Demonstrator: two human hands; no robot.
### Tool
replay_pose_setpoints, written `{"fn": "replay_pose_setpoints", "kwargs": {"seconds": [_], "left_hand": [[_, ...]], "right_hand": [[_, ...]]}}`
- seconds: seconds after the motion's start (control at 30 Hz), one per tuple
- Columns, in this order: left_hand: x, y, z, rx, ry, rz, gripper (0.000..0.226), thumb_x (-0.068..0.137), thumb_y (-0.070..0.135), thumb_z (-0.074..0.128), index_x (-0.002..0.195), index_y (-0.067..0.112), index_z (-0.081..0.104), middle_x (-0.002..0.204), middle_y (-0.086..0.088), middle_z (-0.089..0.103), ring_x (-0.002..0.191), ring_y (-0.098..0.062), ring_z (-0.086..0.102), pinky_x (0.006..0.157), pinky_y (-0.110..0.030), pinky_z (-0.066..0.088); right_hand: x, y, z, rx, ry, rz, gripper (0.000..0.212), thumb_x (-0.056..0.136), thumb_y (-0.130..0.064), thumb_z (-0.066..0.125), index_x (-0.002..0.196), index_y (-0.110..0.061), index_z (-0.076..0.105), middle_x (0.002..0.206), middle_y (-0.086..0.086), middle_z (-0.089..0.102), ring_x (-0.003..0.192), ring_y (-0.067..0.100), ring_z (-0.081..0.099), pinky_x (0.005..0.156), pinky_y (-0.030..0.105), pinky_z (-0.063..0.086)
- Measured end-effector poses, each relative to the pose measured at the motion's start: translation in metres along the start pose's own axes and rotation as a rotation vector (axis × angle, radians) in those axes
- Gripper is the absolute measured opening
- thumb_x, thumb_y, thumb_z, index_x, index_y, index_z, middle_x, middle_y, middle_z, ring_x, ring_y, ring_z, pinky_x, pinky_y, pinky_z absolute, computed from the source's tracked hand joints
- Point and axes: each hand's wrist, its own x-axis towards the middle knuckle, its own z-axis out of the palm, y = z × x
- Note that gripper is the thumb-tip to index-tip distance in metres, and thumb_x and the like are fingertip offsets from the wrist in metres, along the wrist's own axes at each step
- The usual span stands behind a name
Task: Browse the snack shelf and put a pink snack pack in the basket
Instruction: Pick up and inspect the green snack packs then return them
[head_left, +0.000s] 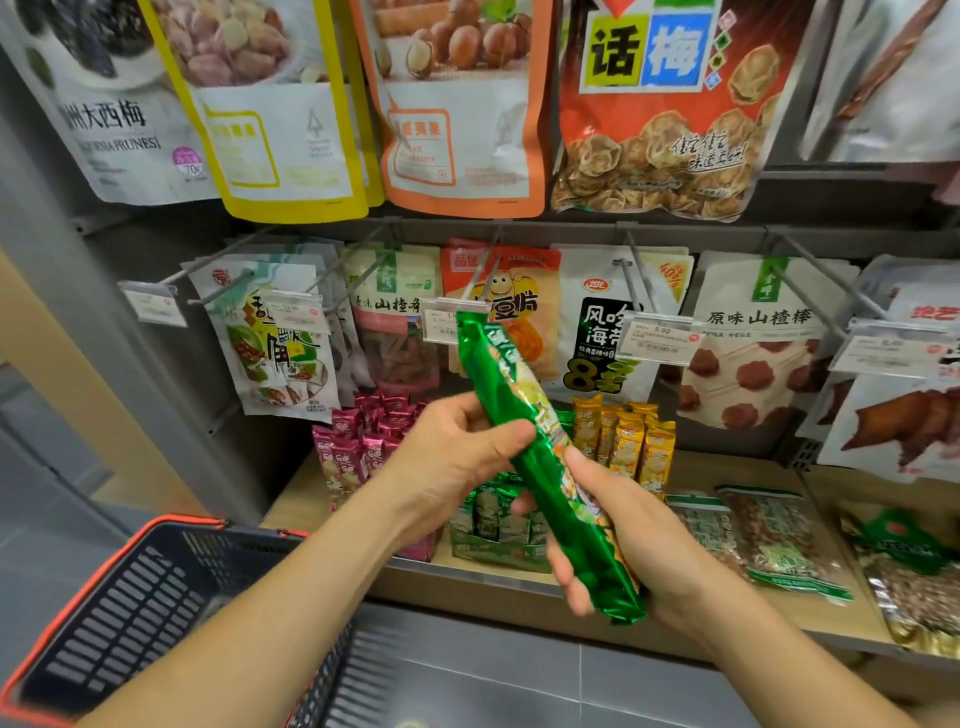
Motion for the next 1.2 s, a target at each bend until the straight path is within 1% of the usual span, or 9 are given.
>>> {"fn": "replay_pose_setpoints", "kwargs": {"seconds": [0.17,0.33,0.47,0.53,0.63,0.83,1.0,1.13,1.2], "left_hand": [[-0.001,-0.004,0.006,0.11,-0.059,-0.005,0.022,0.078,0.012,0.068,0.098,0.004,0.064,0.093,-0.01,0.071,0.081,-0.021,0.069,0.063,-0.026,0.055],[0.0,-0.002,0.004,0.402,-0.061,0.029,0.024,0.078,0.019,0.073,0.1,0.01,0.069,0.095,-0.003,0.074,0.089,-0.016,0.068,0.08,-0.03,0.054],[-0.004,-0.011,0.01,0.65,-0.142,-0.019,0.036,0.076,0.025,0.08,0.109,0.014,0.071,0.105,-0.014,0.072,0.1,-0.033,0.067,0.09,-0.048,0.053],[-0.006,-0.015,0.015,0.703,-0.169,-0.037,0.039,0.072,0.03,0.081,0.107,0.015,0.071,0.104,-0.016,0.072,0.103,-0.039,0.065,0.092,-0.054,0.05],[-0.004,-0.017,0.016,0.741,-0.153,-0.07,0.033,0.074,0.027,0.082,0.104,0.017,0.072,0.098,-0.01,0.073,0.091,-0.023,0.069,0.091,-0.051,0.052],[-0.002,-0.022,0.019,0.85,-0.216,-0.122,0.031,0.075,0.028,0.082,0.101,0.019,0.07,0.092,0.003,0.073,0.083,-0.011,0.065,0.082,-0.035,0.055],[-0.006,-0.026,0.015,0.936,-0.377,-0.259,0.027,0.079,0.027,0.08,0.1,0.016,0.068,0.094,0.002,0.07,0.083,-0.008,0.062,0.084,-0.035,0.052],[-0.007,-0.02,0.012,1.014,-0.403,-0.26,0.026,0.082,0.03,0.076,0.102,0.016,0.066,0.101,-0.005,0.071,0.089,-0.018,0.066,0.088,-0.041,0.054],[-0.007,-0.015,0.011,1.026,-0.397,-0.256,0.02,0.086,0.031,0.072,0.099,0.017,0.067,0.095,-0.003,0.07,0.082,-0.015,0.065,0.083,-0.035,0.054]], "right_hand": [[0.002,0.003,-0.006,-0.042,0.022,-0.02,0.075,0.075,-0.079,0.056,0.101,-0.01,0.071,0.074,0.019,0.068,0.052,0.027,0.065,0.05,0.028,0.051],[0.007,-0.002,-0.009,-0.202,0.19,-0.151,0.044,0.076,-0.072,0.05,0.102,-0.043,0.071,0.097,-0.011,0.073,0.086,0.006,0.068,0.071,0.023,0.055],[0.005,-0.005,-0.013,-0.256,0.237,-0.29,0.051,0.073,-0.063,0.065,0.116,-0.035,0.066,0.112,-0.004,0.071,0.101,0.012,0.067,0.08,0.031,0.055],[0.004,-0.005,-0.011,-0.3,0.276,-0.375,0.033,0.081,-0.045,0.074,0.108,-0.027,0.071,0.107,-0.001,0.073,0.1,0.014,0.069,0.081,0.03,0.057],[0.004,-0.004,-0.011,-0.304,0.395,-0.434,0.031,0.077,-0.039,0.069,0.101,-0.021,0.073,0.099,-0.001,0.075,0.095,0.014,0.07,0.078,0.028,0.054],[0.006,-0.003,-0.022,-0.125,0.519,-0.454,0.036,0.073,-0.045,0.071,0.095,-0.017,0.073,0.098,0.012,0.074,0.094,0.032,0.07,0.086,0.053,0.055],[0.006,-0.008,-0.04,0.107,0.628,-0.507,0.032,0.069,-0.043,0.074,0.085,-0.016,0.074,0.082,0.002,0.072,0.073,0.012,0.068,0.06,0.025,0.055],[0.007,-0.005,-0.04,0.104,0.636,-0.46,0.032,0.069,-0.044,0.073,0.09,-0.02,0.075,0.093,0.002,0.074,0.086,0.013,0.07,0.069,0.028,0.057],[0.007,-0.006,-0.043,-0.003,0.725,-0.423,0.04,0.074,-0.041,0.075,0.109,-0.022,0.068,0.111,0.004,0.07,0.096,0.017,0.069,0.076,0.033,0.058]]}}
